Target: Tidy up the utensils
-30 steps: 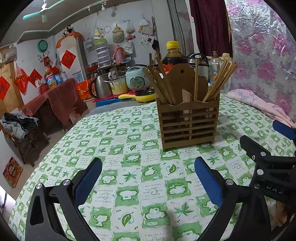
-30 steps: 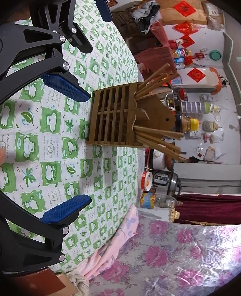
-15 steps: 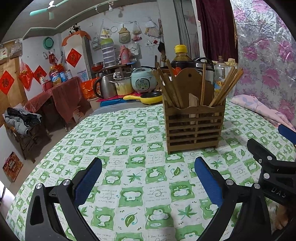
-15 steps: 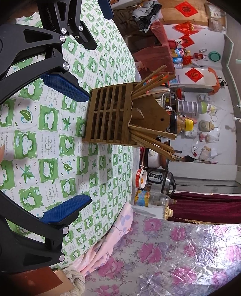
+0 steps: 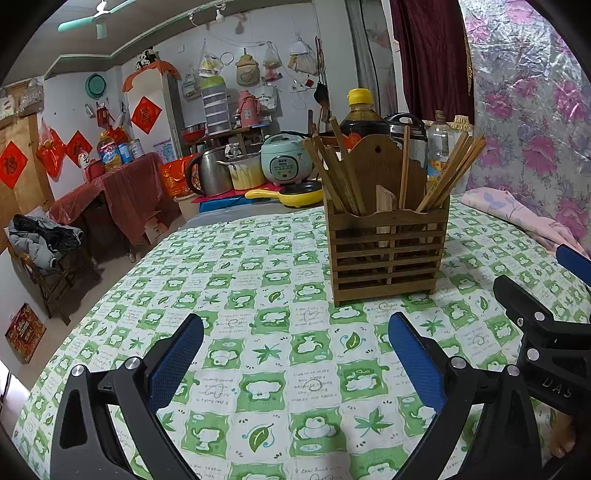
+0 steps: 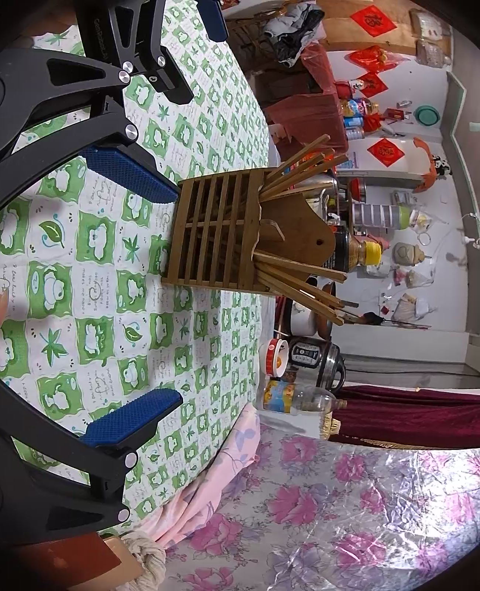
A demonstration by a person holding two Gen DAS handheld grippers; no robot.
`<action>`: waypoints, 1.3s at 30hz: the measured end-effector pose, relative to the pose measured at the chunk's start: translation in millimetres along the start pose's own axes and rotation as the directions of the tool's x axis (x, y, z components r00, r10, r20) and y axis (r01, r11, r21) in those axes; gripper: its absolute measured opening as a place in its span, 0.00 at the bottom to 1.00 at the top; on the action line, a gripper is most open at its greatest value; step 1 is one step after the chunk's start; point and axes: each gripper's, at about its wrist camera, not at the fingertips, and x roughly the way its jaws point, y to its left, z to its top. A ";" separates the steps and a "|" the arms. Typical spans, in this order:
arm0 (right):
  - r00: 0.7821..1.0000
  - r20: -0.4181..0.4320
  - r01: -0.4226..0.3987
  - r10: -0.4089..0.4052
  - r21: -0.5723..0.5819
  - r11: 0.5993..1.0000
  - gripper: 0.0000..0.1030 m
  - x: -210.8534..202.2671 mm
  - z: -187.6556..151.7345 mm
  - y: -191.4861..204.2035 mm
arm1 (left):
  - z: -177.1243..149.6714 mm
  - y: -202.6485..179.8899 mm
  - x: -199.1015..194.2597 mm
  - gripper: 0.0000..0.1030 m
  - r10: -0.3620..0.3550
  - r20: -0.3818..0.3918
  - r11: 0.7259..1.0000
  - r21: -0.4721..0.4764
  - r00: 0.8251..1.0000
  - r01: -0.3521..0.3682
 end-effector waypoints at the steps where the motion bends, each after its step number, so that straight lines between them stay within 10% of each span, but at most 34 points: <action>1: 1.000 0.000 -0.001 0.001 0.000 1.000 0.94 0.0 0.0 -0.1 | 0.0 -0.1 0.1 0.95 0.000 0.000 1.000 -0.001 1.000 0.000; 39: 1.000 0.002 0.000 0.000 -0.007 1.000 0.94 -1.4 2.1 0.8 | -0.1 0.2 0.2 0.95 0.001 0.000 1.000 -0.002 1.000 -0.001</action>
